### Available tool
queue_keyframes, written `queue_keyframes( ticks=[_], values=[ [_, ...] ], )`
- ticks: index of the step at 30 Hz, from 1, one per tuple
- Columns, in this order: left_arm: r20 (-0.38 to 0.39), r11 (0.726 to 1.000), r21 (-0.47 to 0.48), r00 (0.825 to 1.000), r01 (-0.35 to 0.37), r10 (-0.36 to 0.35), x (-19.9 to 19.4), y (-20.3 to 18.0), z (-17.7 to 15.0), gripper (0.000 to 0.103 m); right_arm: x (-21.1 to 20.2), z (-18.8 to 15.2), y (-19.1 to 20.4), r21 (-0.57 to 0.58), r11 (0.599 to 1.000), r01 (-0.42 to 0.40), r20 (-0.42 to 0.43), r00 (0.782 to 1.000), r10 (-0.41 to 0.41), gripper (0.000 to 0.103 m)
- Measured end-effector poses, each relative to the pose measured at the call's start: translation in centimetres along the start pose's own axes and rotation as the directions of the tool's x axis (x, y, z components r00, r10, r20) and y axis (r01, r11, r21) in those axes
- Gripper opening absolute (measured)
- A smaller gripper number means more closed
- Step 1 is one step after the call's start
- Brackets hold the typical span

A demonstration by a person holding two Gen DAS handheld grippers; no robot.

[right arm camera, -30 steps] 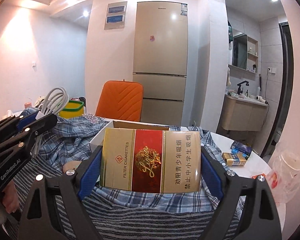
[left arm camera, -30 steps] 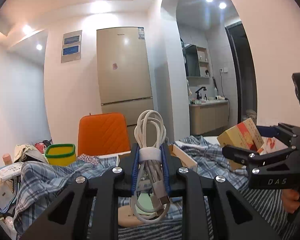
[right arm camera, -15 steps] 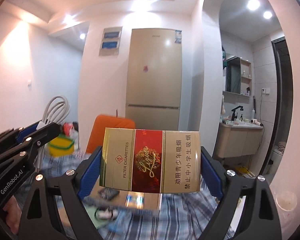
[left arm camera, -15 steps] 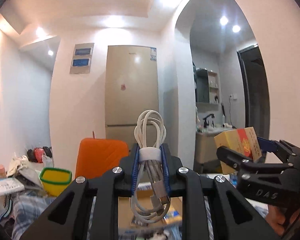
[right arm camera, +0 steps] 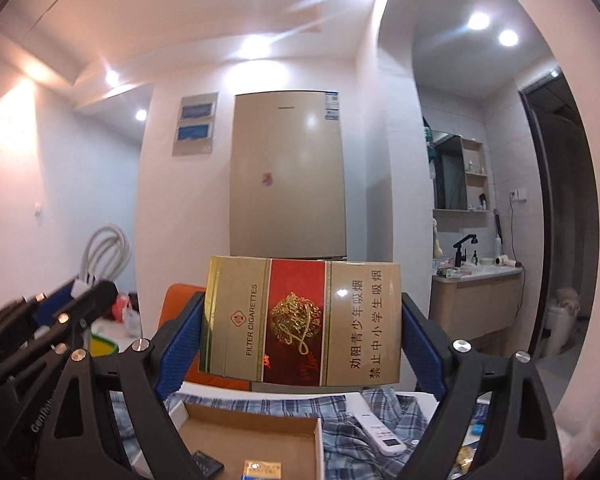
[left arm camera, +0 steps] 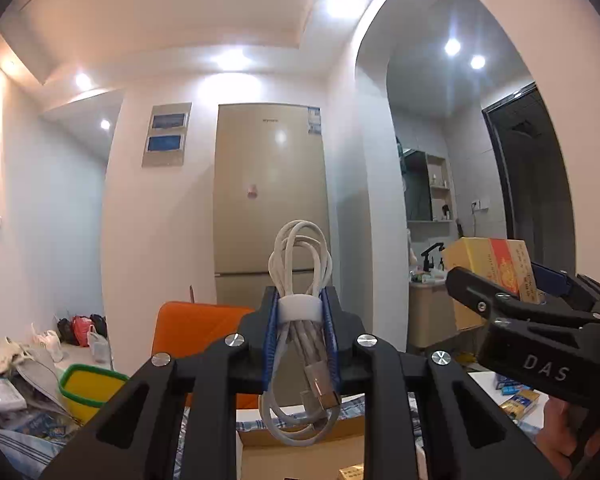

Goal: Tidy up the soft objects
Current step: 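Raise both tools carrying the cable and red pack toward the box, then lower the cable into the box and open the left gripper while the right gripper lowers the red pack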

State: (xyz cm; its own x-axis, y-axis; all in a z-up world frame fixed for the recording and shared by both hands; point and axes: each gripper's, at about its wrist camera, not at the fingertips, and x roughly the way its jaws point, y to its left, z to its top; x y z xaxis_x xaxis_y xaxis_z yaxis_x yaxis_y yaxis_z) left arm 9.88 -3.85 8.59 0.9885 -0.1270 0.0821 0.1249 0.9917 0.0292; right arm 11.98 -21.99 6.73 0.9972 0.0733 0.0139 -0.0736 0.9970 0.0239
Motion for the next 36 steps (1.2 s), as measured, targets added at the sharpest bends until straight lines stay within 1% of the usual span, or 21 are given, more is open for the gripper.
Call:
queue_keyframes(
  ticks=[1,3,5,7,10,14,16,19,23,26,28,29,30,31,33,34,36],
  values=[
    [-0.005,1.0,-0.002,1.0,-0.011,0.011,0.4,0.1,-0.6,0.022,0.4,-0.5,-0.1,0.006,1.0,-0.003,-0.004,1.0,0.003,0.088],
    [-0.029,1.0,-0.013,1.0,0.001,-0.002,0.9,0.4,-1.8,0.022,1.1,-1.6,-0.1,0.0,1.0,-0.007,-0.019,1.0,0.007,0.088],
    [-0.043,1.0,-0.001,0.999,-0.009,0.009,1.4,0.4,-3.0,0.022,1.6,-3.1,0.0,-0.013,1.0,-0.011,-0.037,0.999,0.01,0.088],
    [-0.076,1.0,0.014,0.997,-0.003,0.004,2.2,0.3,-4.1,0.022,2.0,-4.6,0.2,-0.025,1.0,-0.005,-0.05,0.999,0.003,0.088],
    [-0.115,1.0,0.016,0.993,-0.007,0.009,3.1,0.5,-5.4,0.022,3.3,-6.6,0.3,-0.026,1.0,-0.018,-0.111,0.994,0.015,0.088],
    [-0.176,1.0,0.021,0.984,-0.015,0.019,4.7,1.0,-7.3,0.022,4.5,-8.8,0.2,-0.018,1.0,-0.003,-0.171,0.985,0.0,0.088],
    [-0.201,0.999,0.025,0.979,-0.027,0.031,5.3,1.3,-8.0,0.022,5.0,-9.6,0.0,-0.017,1.0,-0.009,-0.208,0.978,0.006,0.088],
    [-0.247,1.0,0.017,0.969,-0.025,0.028,6.4,1.8,-8.9,0.022,5.5,-10.3,0.1,-0.024,0.999,-0.026,-0.242,0.97,0.019,0.088],
    [-0.314,0.998,0.06,0.949,-0.022,0.04,7.6,1.3,-10.2,0.022,5.9,-11.1,0.5,-0.034,0.998,-0.061,-0.283,0.958,0.049,0.088],
    [-0.356,0.998,0.064,0.934,0.003,0.02,8.1,1.1,-11.0,0.022,6.1,-11.6,0.8,-0.045,0.996,-0.078,-0.308,0.949,0.061,0.088],
    [-0.4,0.999,0.049,0.916,0.019,0.002,8.6,1.2,-11.5,0.022,6.3,-11.8,0.9,-0.047,0.995,-0.092,-0.33,0.941,0.071,0.088],
    [-0.414,0.999,0.043,0.91,0.019,0.0,8.8,1.3,-11.7,0.022,6.4,-11.9,1.0,-0.044,0.994,-0.099,-0.341,0.937,0.078,0.088],
    [-0.432,0.999,0.033,0.902,0.014,0.002,9.1,1.5,-11.9,0.022,6.6,-12.0,1.0,-0.039,0.994,-0.106,-0.354,0.931,0.086,0.088],
    [-0.439,1.0,0.022,0.898,0.01,0.0,9.2,1.8,-11.9,0.022,6.8,-12.2,1.0,-0.038,0.993,-0.113,-0.37,0.925,0.091,0.088],
    [-0.464,1.0,-0.012,0.886,0.0,-0.005,9.6,2.4,-12.2,0.022,7.2,-12.6,1.1,-0.047,0.992,-0.114,-0.404,0.911,0.086,0.088],
    [-0.482,0.999,-0.031,0.876,-0.007,-0.009,10.0,2.8,-12.4,0.022,7.4,-12.8,1.2,-0.05,0.992,-0.115,-0.418,0.905,0.084,0.088],
    [-0.501,0.999,-0.048,0.865,-0.015,-0.011,10.1,3.3,-12.8,0.022,7.7,-13.1,1.3,-0.051,0.991,-0.12,-0.443,0.893,0.086,0.088]
  ],
)
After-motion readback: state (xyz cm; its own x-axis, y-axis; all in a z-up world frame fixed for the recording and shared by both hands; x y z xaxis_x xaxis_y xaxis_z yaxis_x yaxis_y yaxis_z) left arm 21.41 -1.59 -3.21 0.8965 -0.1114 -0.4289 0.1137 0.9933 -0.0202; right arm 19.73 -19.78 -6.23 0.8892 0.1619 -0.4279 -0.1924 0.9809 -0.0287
